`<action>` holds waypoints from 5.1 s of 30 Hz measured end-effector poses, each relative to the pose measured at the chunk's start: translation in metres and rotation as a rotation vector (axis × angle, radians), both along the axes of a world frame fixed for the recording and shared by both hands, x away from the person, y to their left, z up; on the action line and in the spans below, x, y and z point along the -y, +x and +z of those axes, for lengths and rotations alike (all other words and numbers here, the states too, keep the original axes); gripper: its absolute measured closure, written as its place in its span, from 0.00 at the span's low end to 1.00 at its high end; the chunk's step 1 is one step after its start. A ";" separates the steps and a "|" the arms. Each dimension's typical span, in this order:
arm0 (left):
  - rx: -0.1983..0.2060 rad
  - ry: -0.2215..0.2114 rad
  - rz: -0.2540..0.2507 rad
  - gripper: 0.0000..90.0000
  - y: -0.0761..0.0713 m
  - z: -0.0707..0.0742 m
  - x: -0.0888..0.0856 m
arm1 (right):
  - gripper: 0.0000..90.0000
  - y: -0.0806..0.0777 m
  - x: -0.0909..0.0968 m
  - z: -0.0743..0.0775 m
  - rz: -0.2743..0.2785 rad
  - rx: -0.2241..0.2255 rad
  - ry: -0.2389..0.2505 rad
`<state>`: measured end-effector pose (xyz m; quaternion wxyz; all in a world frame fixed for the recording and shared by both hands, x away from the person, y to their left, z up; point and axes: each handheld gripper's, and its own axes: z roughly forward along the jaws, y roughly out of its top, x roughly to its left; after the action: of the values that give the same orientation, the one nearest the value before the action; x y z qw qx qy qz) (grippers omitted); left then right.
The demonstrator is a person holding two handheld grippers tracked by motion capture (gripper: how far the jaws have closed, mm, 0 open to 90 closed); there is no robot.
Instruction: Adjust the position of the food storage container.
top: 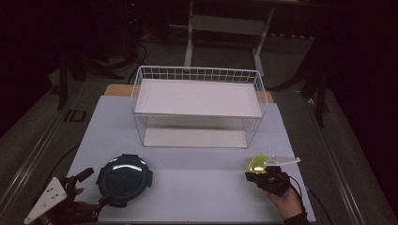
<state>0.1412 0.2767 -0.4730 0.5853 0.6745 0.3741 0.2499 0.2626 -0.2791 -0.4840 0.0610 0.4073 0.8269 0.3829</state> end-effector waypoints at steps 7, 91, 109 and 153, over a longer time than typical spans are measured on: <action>-0.009 -0.038 -0.024 0.00 -0.002 0.004 -0.003 | 0.94 -0.007 -0.005 0.022 0.002 0.105 0.057; -0.300 0.300 -0.084 0.98 0.056 -0.045 -0.033 | 0.16 -0.046 0.002 0.068 -0.050 0.415 0.208; -0.325 0.303 -0.160 0.98 0.068 -0.042 0.009 | 0.16 -0.046 -0.001 0.065 -0.042 0.406 0.209; -0.326 0.341 -0.245 0.98 0.081 -0.033 0.078 | 0.16 -0.046 -0.004 0.064 0.002 0.416 0.201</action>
<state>0.2219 0.1991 -0.5065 0.4212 0.8348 0.3317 0.1247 0.2167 -0.2753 -0.4199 0.1889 0.3229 0.7544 0.5394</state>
